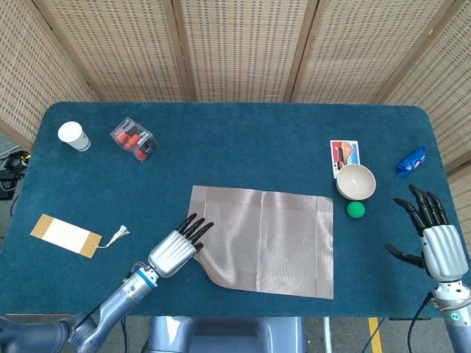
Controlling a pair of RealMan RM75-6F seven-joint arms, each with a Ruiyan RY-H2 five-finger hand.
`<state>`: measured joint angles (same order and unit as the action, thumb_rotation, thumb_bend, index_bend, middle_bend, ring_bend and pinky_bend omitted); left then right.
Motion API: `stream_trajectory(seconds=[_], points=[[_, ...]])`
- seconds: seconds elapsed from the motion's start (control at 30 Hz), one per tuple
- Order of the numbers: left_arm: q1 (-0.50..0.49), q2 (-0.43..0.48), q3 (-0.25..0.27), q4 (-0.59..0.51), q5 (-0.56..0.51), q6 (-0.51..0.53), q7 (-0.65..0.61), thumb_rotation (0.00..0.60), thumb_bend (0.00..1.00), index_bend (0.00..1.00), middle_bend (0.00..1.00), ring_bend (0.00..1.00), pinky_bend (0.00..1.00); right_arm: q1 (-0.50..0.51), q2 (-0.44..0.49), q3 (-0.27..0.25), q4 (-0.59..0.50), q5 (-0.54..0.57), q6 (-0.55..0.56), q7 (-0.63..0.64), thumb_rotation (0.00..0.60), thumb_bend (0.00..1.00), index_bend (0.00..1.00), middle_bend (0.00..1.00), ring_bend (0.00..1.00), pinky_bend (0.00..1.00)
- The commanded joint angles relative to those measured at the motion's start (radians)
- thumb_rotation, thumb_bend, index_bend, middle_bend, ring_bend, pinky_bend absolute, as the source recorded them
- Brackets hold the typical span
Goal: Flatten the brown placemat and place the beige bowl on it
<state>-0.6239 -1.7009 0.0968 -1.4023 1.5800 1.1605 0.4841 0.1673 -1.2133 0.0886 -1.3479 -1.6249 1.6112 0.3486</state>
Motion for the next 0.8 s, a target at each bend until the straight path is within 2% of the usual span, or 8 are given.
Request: stream_trajectory(seconds=[0.03, 0.5, 0.63, 0.7, 0.8], points=[[0.014, 0.002, 0.019, -0.013, 0.017, -0.004, -0.007, 0.600, 0.60, 0.62, 0.00, 0.00, 0.00, -0.001, 0.001, 0.000, -0.001, -0.001, 0.002, 0.000, 0.600, 0.21, 0.21, 0.00, 0.00, 0.02], [0.040, 0.018, 0.045, -0.026, 0.073, -0.001, -0.042, 0.600, 0.59, 0.62, 0.00, 0.00, 0.00, -0.001, -0.001, -0.002, -0.002, -0.002, 0.000, -0.007, 0.600, 0.21, 0.21, 0.00, 0.00, 0.02], [0.047, 0.027, 0.041, -0.023, 0.078, -0.002, -0.034, 0.600, 0.59, 0.58, 0.00, 0.00, 0.00, -0.001, 0.001, -0.003, -0.004, -0.002, -0.001, -0.010, 0.600, 0.21, 0.21, 0.00, 0.00, 0.02], [0.051, 0.033, 0.040, -0.026, 0.076, -0.005, -0.032, 0.600, 0.54, 0.45, 0.00, 0.00, 0.00, -0.001, 0.002, -0.004, -0.005, 0.000, -0.004, -0.011, 0.600, 0.21, 0.21, 0.00, 0.00, 0.02], [0.057, 0.042, 0.038, -0.030, 0.078, 0.000, -0.034, 0.600, 0.41, 0.17, 0.00, 0.00, 0.00, 0.000, 0.001, -0.003, -0.005, 0.000, -0.005, -0.013, 0.600, 0.21, 0.21, 0.00, 0.00, 0.02]])
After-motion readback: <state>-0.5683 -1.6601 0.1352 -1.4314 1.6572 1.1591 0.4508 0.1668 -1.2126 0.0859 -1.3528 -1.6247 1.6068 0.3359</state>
